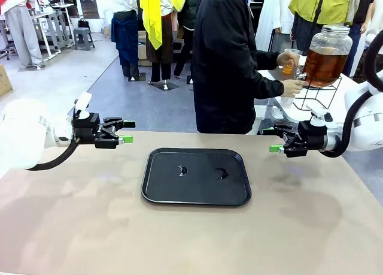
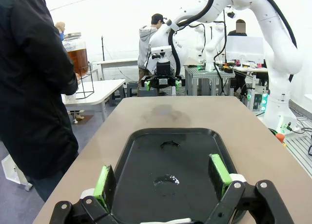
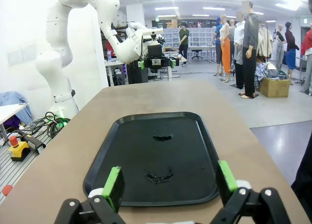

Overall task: Pour the drink into the iced cup.
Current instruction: Open the gripper to release the iced cup you were holding.

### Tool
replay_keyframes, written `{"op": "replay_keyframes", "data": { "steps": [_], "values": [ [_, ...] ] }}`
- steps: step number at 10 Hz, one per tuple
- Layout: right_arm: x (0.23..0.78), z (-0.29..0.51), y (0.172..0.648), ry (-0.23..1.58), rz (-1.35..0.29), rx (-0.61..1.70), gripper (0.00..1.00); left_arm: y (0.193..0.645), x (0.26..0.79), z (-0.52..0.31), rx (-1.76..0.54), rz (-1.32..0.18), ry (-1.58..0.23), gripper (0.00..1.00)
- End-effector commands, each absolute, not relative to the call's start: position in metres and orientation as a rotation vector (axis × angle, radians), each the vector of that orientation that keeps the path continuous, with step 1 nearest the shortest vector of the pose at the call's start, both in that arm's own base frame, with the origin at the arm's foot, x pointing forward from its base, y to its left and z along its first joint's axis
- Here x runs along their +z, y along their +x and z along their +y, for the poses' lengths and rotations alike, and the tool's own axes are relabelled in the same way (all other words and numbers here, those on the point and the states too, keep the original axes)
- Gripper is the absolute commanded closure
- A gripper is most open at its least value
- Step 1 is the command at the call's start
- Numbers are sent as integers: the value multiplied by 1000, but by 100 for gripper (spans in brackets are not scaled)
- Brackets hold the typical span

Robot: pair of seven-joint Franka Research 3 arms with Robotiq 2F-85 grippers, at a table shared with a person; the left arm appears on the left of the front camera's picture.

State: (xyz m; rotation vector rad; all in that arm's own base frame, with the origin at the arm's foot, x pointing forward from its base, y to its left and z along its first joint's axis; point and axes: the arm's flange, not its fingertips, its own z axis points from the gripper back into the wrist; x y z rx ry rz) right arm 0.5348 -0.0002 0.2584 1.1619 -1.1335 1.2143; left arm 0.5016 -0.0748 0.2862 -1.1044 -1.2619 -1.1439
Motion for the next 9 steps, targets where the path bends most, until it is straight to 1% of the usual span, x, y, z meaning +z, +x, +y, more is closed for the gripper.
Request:
{"op": "replay_keyframes", "data": {
  "steps": [1, 9],
  "values": [
    [261, 1, 535, 1168, -1131, 1225, 0, 501, 287, -75, -1146, -1262, -1100, 0],
    [261, 1, 535, 1168, -1131, 1225, 0, 501, 287, -75, -1146, -1262, -1100, 0]
  ]
}}
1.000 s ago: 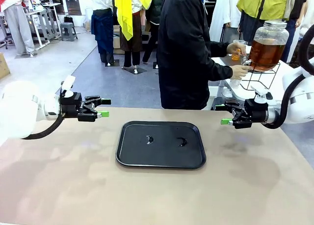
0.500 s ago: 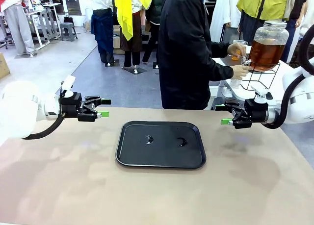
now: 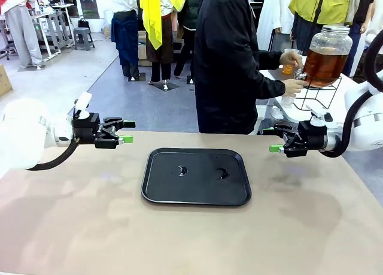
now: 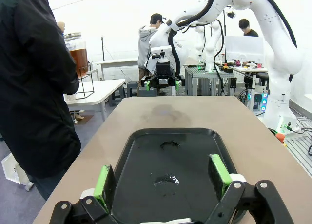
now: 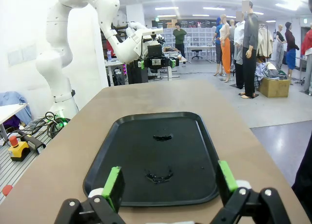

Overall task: Pour the drink into the iced cup.
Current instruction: Open the gripper to release the iced cup you were holding.

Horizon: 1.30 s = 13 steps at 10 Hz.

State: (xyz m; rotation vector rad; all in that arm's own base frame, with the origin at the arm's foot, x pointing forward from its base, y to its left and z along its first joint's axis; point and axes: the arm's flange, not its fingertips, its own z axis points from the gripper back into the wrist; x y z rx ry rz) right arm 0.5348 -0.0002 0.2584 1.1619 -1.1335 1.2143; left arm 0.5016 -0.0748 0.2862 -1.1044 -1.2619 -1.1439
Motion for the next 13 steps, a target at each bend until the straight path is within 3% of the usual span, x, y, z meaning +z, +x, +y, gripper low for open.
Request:
{"op": "replay_keyframes", "data": {
  "steps": [1, 13],
  "values": [
    [261, 1, 535, 1168, -1131, 1225, 0, 501, 287, -75, -1146, -1262, -1100, 0],
    [261, 1, 535, 1168, -1131, 1225, 0, 501, 287, -75, -1146, -1262, -1100, 0]
  ]
}}
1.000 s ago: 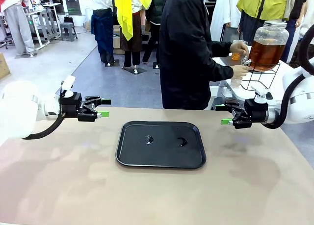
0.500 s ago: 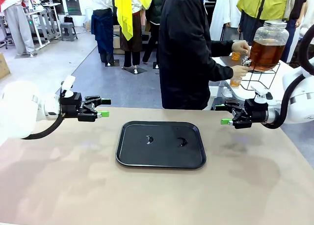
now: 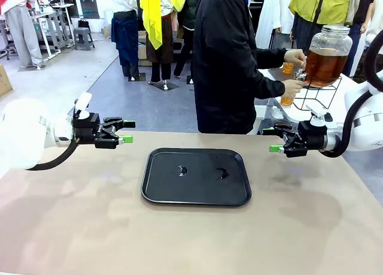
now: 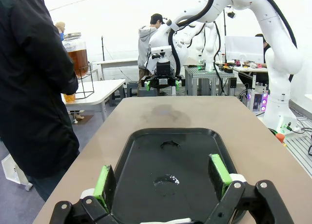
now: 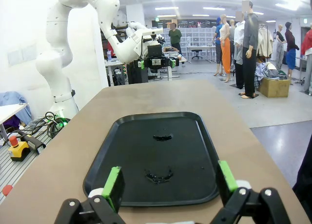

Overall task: Pour the drink into the iced cup.
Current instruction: Open the gripper to release the iced cup you were holding.

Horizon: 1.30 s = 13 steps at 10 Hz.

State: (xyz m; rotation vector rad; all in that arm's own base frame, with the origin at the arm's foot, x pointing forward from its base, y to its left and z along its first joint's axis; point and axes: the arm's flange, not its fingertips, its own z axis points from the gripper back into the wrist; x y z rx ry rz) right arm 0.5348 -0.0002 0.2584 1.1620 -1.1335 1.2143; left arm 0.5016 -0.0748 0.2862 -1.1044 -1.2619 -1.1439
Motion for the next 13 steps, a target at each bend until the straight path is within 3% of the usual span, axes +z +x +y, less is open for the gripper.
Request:
{"op": "replay_keyframes", "data": {
  "steps": [1, 13],
  "values": [
    [261, 1, 535, 1168, -1131, 1225, 0, 501, 287, -75, -1146, -1262, -1100, 0],
    [261, 1, 535, 1168, -1131, 1225, 0, 501, 287, -75, -1146, -1262, -1100, 0]
  ]
}}
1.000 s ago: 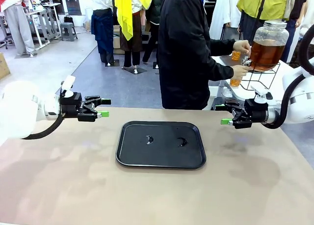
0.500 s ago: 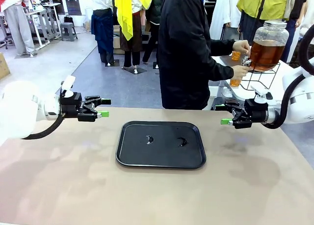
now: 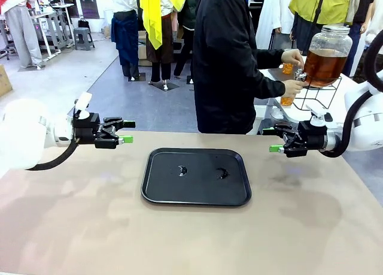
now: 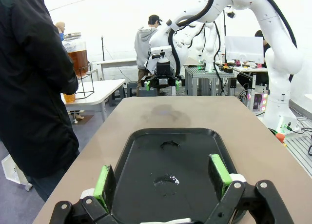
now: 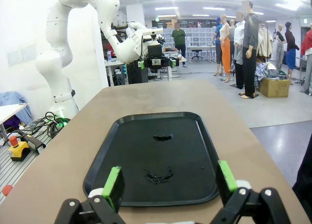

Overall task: Pour the drink into the iced cup.
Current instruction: Open the gripper to release the iced cup you were holding.

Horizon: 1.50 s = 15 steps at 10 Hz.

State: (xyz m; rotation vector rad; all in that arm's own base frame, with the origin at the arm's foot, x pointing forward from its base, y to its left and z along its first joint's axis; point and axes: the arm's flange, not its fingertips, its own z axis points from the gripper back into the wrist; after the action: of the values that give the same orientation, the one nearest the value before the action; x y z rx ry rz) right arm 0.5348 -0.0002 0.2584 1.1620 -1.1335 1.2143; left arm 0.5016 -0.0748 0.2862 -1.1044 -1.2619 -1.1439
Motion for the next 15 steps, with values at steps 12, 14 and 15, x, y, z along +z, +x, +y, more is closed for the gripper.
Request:
{"op": "replay_keyframes", "data": {
  "steps": [12, 14, 15],
  "values": [
    [261, 1, 535, 1168, -1131, 1225, 0, 501, 287, -75, -1146, -1262, -1100, 0],
    [261, 1, 535, 1168, -1131, 1225, 0, 501, 287, -75, -1146, -1262, -1100, 0],
    [261, 1, 535, 1168, -1131, 1225, 0, 501, 287, -75, -1146, -1262, -1100, 0]
  ]
}}
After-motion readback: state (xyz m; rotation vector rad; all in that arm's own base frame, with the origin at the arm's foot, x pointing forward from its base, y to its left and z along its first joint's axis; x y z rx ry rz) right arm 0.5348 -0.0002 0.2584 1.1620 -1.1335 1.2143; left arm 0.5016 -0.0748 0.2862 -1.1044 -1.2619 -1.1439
